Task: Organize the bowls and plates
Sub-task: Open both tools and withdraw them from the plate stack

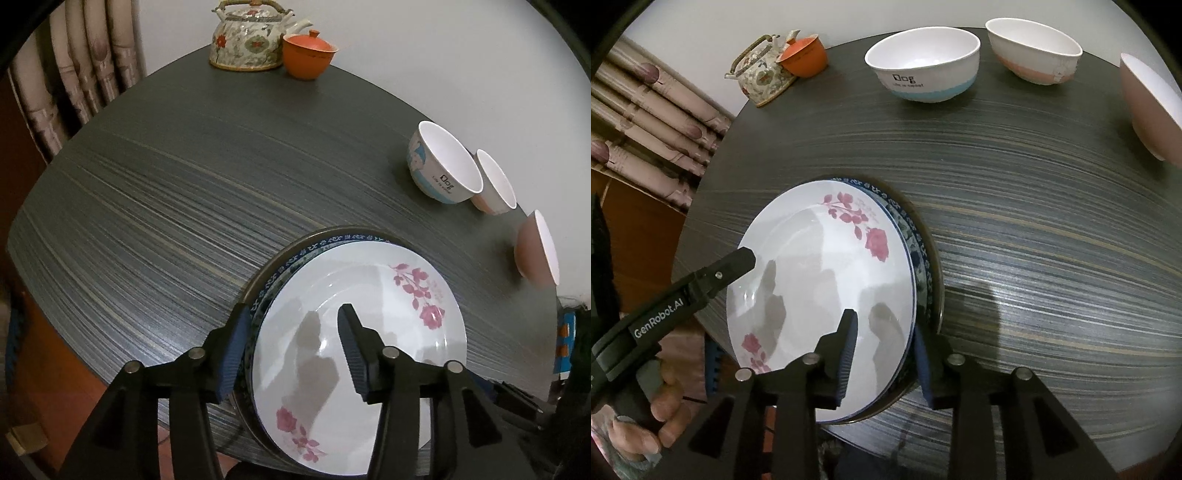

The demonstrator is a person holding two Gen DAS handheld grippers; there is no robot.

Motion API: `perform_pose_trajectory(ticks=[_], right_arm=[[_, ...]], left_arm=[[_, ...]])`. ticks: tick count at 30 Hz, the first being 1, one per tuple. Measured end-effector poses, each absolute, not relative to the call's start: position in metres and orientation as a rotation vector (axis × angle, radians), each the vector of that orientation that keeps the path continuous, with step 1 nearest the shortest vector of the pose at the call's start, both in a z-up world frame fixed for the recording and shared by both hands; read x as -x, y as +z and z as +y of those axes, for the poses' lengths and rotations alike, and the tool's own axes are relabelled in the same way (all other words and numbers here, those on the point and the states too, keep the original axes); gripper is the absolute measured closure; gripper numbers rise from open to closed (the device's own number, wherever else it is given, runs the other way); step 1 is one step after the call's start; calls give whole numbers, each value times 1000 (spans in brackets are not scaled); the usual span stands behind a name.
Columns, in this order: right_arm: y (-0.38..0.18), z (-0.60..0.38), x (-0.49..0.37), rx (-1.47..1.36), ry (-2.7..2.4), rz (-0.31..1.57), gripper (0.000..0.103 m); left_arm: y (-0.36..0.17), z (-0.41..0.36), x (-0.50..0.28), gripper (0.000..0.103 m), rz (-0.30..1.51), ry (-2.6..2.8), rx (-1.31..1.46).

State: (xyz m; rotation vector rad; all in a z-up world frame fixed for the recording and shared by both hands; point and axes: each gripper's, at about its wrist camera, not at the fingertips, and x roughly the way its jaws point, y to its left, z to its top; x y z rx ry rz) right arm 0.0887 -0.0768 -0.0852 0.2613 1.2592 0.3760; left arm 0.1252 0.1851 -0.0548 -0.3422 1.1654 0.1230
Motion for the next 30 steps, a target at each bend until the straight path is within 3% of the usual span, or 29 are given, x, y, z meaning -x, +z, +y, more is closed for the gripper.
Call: perform_pose_trajectory(ticks=[9,13,30], right_arm=[[-84,-71,-88,-254,349,1271,71],[-83,-60,-90,-212,343,1272,64],[-77,-79,-96,-290,308,1244,64]], left_arm=[[-53,185,-127,54,1145,116,341],[-53,185,-127,54,1147,119,349],[-53,188,-127,50,1140,101,376]])
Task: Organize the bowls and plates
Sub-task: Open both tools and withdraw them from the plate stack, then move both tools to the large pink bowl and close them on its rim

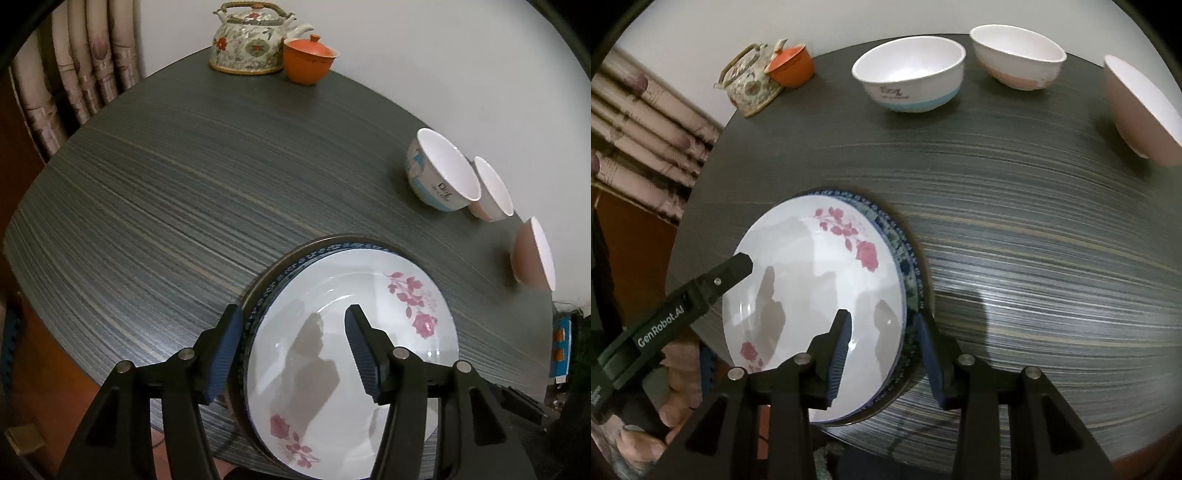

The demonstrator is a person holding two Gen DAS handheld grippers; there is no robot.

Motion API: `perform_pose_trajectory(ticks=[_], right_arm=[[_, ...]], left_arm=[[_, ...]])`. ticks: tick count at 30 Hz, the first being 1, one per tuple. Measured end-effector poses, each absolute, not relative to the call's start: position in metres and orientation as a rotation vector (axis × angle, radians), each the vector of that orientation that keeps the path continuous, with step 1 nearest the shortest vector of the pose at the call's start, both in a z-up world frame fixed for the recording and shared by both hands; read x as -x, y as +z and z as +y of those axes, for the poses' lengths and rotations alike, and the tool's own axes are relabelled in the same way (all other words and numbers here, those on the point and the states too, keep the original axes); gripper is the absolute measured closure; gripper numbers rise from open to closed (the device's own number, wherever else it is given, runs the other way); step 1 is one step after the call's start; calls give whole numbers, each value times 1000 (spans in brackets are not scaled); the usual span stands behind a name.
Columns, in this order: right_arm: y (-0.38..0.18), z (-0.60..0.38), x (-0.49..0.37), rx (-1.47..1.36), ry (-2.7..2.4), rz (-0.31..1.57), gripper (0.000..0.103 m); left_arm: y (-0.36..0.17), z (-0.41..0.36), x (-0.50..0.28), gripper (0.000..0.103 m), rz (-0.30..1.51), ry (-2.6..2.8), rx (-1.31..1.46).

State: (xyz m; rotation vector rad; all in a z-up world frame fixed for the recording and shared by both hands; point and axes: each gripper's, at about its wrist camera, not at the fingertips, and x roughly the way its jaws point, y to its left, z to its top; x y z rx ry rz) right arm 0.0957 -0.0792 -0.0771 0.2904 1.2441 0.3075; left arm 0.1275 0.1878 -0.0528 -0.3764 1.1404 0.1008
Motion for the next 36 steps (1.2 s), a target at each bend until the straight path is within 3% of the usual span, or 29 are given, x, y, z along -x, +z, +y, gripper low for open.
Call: perform_pose_trajectory(ticks=[10,25,36], right_arm=[[-68,-124,-82,-389,270,1163,63],[-78,-266,-66,-562,120,1098,63],[-87,-337,-68,-647,61,1088,63]], left_arm=[[-51,192,-125,49,1115,114,385],[-35,179,-123,48,1122,192,333],[2,93,-144,46,1169,1,301]])
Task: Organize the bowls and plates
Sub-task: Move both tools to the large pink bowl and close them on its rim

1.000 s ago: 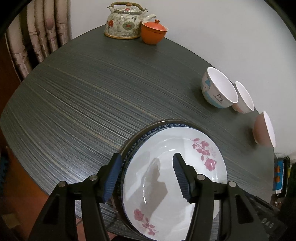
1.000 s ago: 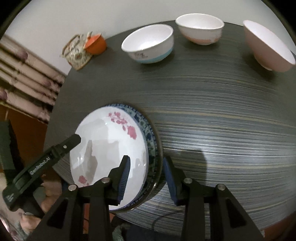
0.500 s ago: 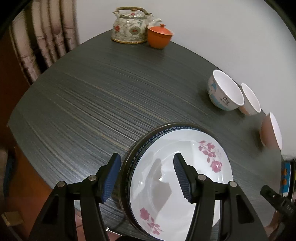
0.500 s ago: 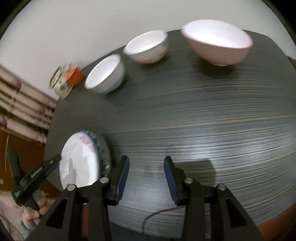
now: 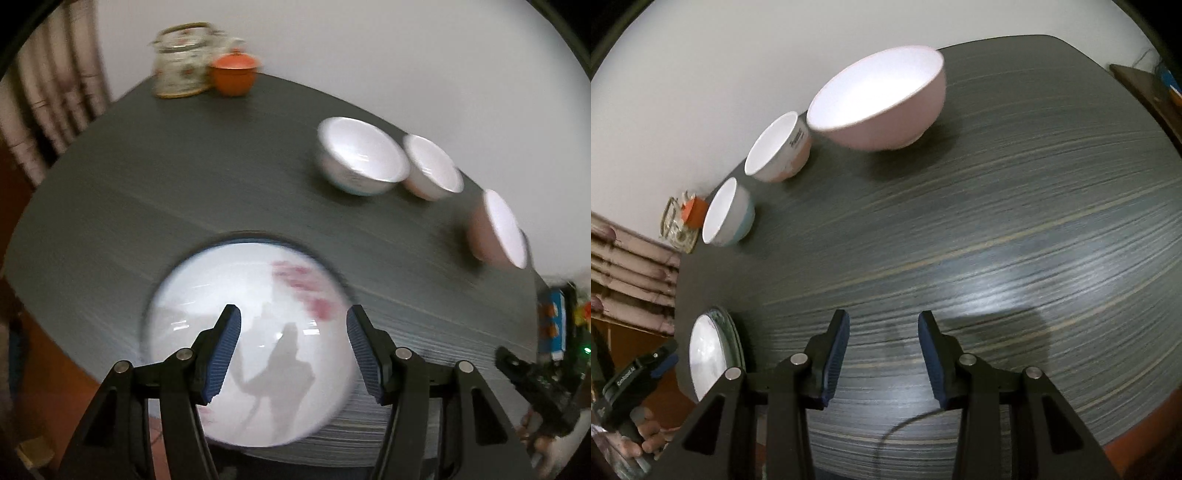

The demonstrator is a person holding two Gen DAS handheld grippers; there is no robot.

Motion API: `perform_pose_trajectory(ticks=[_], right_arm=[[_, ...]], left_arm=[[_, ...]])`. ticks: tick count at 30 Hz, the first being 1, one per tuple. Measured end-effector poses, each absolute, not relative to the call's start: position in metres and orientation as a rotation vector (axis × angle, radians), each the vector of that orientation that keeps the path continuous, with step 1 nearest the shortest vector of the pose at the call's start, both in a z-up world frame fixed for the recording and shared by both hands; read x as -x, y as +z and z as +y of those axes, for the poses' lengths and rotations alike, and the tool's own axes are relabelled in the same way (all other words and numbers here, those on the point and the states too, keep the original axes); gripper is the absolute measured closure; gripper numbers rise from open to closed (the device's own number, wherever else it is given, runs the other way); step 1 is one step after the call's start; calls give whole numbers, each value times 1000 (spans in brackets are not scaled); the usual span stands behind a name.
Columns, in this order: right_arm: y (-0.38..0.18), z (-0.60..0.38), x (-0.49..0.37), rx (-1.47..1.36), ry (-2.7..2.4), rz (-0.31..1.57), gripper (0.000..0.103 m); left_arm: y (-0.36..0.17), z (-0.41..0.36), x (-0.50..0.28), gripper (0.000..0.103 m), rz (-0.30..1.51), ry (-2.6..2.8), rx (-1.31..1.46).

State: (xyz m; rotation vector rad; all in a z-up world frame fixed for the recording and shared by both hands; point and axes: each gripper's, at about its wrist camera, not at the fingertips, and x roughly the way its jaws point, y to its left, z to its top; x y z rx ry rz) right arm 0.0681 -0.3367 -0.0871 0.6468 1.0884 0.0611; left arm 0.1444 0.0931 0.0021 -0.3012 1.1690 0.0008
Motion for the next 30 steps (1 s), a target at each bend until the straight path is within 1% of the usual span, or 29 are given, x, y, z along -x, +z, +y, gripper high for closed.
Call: perform_pose_trajectory(ticks=[5,8,14,22,30], right_arm=[[-72,-368,-82,-675,51,1048,63],[-60,-384,-97,-657,43,1026,63],[-49,-413,-123,-683,28,993,63],[-54,-434,-164,-727,-23,980,63],[-73,-430,-199,-690,-53,1036,63]], left_arm=[[12,33,-171,43,1188,-98,240],[15,-5,-189,43,1204,-165,227],[17,-53,-229,43,1227,-233,253],[26,-111,-281,43,1214,-263,249],[-5,-143,-324,43,1278,-237,243]])
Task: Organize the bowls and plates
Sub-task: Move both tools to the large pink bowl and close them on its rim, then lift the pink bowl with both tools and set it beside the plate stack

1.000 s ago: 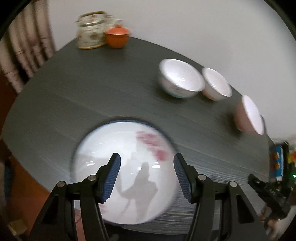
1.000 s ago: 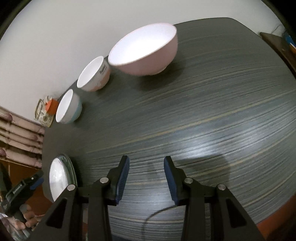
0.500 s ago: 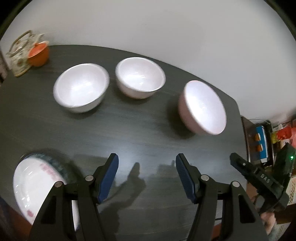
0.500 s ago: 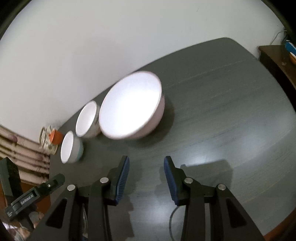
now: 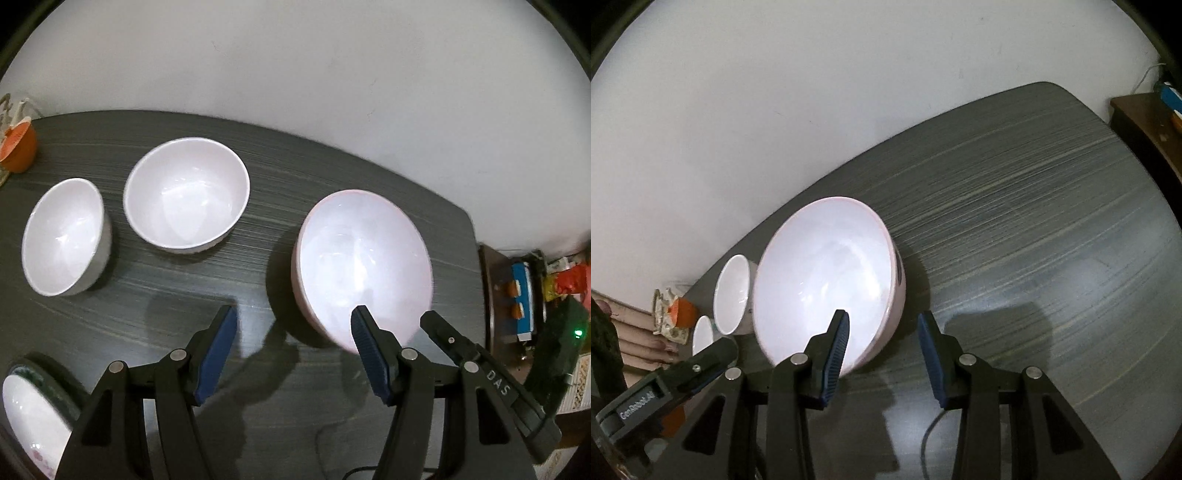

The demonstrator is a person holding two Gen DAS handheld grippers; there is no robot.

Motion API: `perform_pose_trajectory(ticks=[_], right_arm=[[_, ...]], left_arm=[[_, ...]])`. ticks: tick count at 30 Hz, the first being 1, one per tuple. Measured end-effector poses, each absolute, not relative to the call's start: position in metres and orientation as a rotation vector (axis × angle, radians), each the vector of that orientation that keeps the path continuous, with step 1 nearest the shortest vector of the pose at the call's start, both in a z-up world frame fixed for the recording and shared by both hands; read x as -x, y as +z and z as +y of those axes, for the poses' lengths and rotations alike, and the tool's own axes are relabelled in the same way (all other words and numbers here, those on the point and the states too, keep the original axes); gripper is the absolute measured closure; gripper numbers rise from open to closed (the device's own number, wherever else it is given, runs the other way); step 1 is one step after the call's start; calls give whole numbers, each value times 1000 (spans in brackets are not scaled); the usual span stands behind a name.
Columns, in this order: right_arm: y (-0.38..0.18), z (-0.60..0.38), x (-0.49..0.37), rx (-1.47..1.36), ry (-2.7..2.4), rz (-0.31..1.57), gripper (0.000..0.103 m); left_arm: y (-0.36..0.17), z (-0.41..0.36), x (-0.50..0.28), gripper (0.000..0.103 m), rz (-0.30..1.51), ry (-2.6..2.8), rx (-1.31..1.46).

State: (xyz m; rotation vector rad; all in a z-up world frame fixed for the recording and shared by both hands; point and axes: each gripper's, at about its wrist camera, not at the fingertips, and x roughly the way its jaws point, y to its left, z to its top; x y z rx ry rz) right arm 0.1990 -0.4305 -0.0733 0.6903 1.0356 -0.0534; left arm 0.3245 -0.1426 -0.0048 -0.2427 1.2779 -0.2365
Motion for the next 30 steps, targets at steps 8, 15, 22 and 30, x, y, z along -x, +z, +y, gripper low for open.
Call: perform_pose_trajectory(ticks=[8,15,22,30], right_arm=[[-91,-423,-219,-657,-79,1056,63],[-95,-406,-228,-609,-66,1063,81],[-88,-394,-214,-611,-71,1053,85],[-65,-382,-170,-634,-23,1045,85]], left_arm=[[-36,-153,-351,43,1322,-193,222],[-60,-148,-352,69,1369,-203,272],[-64,-144,-343,89,1399,-249,296],[-22,-119,-302,88,1356,-273,260]])
